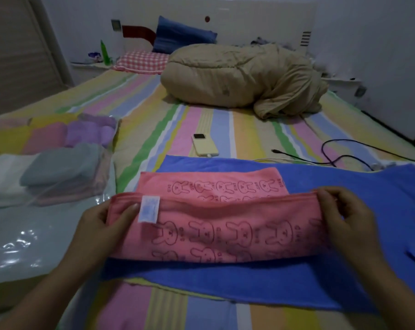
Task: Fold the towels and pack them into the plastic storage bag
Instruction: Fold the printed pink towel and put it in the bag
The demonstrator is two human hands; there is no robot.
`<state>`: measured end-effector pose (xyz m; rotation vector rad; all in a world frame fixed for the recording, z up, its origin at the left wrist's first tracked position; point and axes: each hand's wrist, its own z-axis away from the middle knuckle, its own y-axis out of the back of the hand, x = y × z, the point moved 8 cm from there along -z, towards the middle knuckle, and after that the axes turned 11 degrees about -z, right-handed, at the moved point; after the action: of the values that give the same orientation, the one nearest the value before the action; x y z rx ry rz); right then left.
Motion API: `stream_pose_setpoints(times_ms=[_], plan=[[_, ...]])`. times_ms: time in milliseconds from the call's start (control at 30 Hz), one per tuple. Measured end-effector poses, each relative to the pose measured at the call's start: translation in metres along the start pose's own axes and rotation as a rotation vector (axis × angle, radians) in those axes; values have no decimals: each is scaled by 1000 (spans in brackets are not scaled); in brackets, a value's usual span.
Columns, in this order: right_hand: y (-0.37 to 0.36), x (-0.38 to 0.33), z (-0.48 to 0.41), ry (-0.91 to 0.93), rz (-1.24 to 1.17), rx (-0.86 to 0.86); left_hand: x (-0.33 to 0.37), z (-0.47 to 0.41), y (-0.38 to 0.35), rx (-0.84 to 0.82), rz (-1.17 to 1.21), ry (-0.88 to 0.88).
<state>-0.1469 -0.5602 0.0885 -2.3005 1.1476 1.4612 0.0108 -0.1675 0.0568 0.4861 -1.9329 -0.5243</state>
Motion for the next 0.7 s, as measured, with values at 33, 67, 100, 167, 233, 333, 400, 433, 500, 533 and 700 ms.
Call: stream_pose_setpoints(times_ms=[33,67,100,167,233,333,400,433,500,533,700], plan=[[-6,7,-12,-23,7,3,-1,-10,-4,9,-58,10],[-13,14,-25,-38,30,2,-3,-20,-9,15,-116,20],[-21,21,-40,-47,64,-5,-3,-32,-15,13,-172,34],[-39,39,-69,-72,126,-27,-3,-60,-29,-1,-318,-17],[-59,60,-99,-96,180,-52,-11,-92,-43,-13,-409,-53],[-87,95,-129,-140,309,-98,-34,-124,-66,-76,-475,-42],[-99,119,-136,-188,373,-136,-51,-133,-81,-127,-510,-28],[-104,129,-137,-217,393,-150,-58,-134,-87,-140,-511,-23],[-108,146,-137,-263,428,-159,-69,-135,-94,-148,-496,-11],[-110,149,-137,-263,443,-157,-73,-135,-96,-143,-485,-12],[-106,143,-129,-218,526,-127,-81,-133,-99,-136,-518,57]])
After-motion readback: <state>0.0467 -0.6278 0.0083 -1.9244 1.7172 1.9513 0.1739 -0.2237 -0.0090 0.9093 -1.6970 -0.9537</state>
